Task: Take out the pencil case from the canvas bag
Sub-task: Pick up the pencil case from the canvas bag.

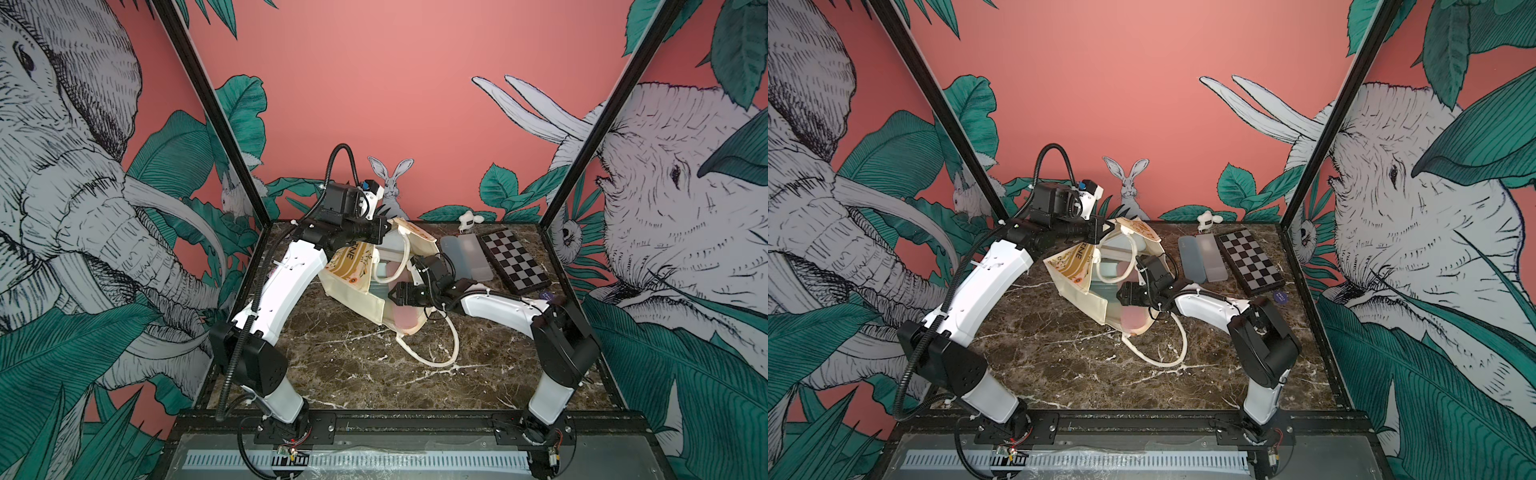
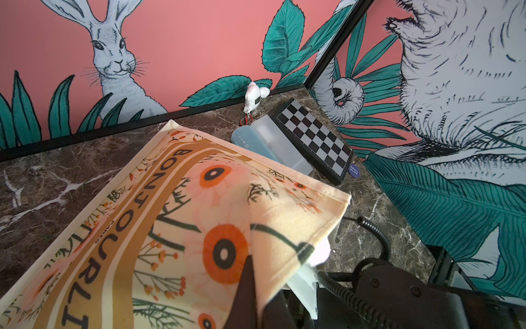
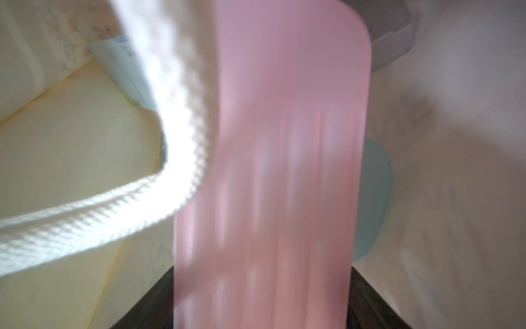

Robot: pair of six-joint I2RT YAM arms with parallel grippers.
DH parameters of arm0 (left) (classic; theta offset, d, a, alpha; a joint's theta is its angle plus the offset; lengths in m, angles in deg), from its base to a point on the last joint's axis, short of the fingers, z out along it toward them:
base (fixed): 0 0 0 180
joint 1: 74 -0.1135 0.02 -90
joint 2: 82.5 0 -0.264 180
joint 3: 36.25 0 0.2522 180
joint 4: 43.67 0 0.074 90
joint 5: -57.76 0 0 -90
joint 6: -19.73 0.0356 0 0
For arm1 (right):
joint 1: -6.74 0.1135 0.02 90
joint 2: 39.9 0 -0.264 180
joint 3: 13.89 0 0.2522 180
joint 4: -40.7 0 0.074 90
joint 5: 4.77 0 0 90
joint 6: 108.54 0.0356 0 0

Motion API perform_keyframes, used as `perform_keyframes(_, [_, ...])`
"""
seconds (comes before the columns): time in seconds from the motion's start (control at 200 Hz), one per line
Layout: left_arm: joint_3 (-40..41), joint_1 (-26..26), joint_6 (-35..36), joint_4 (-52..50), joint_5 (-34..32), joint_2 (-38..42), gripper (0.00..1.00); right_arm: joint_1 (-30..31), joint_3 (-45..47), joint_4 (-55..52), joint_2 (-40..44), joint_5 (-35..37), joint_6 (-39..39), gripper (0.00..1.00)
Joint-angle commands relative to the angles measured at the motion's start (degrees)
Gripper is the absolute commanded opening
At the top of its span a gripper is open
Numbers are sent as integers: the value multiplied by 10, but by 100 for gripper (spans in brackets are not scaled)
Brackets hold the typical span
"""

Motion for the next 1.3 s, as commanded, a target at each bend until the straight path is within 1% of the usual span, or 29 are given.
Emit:
perform_keyframes(0.0, [-2,-6,5,43,17,28,0,-9,-30,-38,31,32,11,67])
perform_keyframes(0.125, [-3,-6,4,45,8,26,0,-8,-40,-63,27,28,-8,68])
perform_keyframes(0.27, [-2,-6,-4,56,-9,26,0,-3,-40,-82,28,14,-80,69])
perform_keyframes(0.415, [-6,-6,-8,58,-29,18,0,2,-49,-136,36,32,-168,69])
perform_keyframes(0.57, [-13,-6,-11,49,-56,11,0,6,-49,-173,60,64,-221,69])
perform_keyframes(0.71, [-13,-7,-6,43,-84,11,0,6,-32,-174,89,69,-237,69])
perform_keyframes(0.98, [-13,-13,-14,43,-120,11,0,6,-27,-207,89,67,-272,68])
perform_keyframes(1.025, [-7,-14,-19,44,-136,16,0,7,-25,-210,89,63,-276,68])
perform_keyframes(1.035, [-6,-15,-20,44,-140,16,0,7,-24,-211,106,62,-277,68])
perform_keyframes(1.07, [1,-18,-24,48,-149,22,0,7,-21,-213,111,60,-279,68])
perform_keyframes(1.295, [58,-46,-62,86,-179,62,0,6,3,-210,129,48,-293,67])
